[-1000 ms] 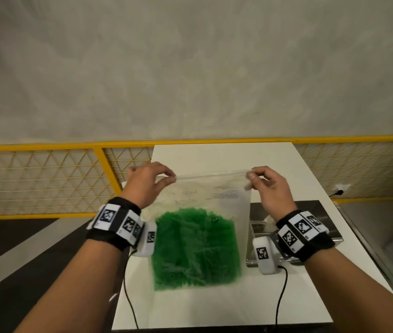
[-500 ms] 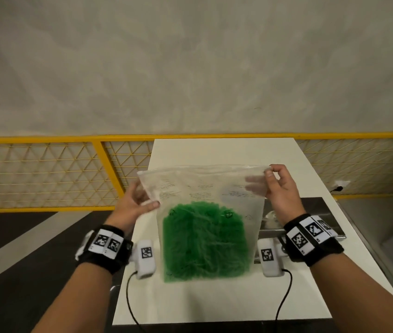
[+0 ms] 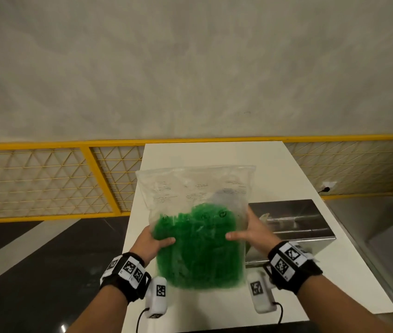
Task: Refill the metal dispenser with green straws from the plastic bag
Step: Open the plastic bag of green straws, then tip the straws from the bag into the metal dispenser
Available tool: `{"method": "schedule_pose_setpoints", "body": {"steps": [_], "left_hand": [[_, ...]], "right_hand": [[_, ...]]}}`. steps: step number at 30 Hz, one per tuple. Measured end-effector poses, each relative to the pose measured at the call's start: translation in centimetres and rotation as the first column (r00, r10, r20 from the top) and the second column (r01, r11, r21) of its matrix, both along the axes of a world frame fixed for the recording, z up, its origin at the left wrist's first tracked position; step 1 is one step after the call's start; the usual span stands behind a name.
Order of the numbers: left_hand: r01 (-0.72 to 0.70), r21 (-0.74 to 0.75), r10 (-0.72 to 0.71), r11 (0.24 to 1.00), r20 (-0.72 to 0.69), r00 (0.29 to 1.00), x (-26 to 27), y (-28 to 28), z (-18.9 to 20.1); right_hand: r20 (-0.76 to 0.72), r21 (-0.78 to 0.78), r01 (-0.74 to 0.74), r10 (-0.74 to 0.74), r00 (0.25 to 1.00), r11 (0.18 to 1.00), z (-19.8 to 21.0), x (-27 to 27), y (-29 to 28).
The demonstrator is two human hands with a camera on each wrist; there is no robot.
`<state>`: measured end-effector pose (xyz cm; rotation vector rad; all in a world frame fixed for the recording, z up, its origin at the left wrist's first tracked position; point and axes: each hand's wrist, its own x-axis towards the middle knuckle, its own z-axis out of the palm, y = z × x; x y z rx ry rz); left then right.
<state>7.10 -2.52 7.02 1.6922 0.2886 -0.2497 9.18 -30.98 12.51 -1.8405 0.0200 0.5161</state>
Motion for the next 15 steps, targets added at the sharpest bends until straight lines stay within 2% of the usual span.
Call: {"method": "schedule_pose_setpoints", "body": {"steps": [6, 10, 12, 15], "left_hand": [[-0.07, -0.106, 0.076, 0.992, 0.058, 0.995, -1.5, 0.0, 0.7], [-0.066, -0.159, 0.088, 0.985, 0.131, 0.987, -1.5, -2.2, 1.4], [-0.081, -0.172, 0.109, 0.982, 0.16, 0.981, -1.3, -3.0, 1.9], [-0.091, -0.19, 0.117, 0.977, 0.131, 0.985, -0.9, -3.4, 2.0]], "right_hand": [[0.029, -0.138, -0.055, 0.059, 0.998, 0.989, -2.7, -0.5, 2.4], [0.109, -0.015, -0.078, 0.079, 0.991, 0.997, -2.9, -0.4, 4.4], [0.141, 0.082, -0.048, 0.036, 0.989, 0.995, -3.1, -0.2, 5.1], [0.151, 0.162, 0.017, -0.041, 0.988, 0.987, -2.8, 0.2, 5.8]]}}
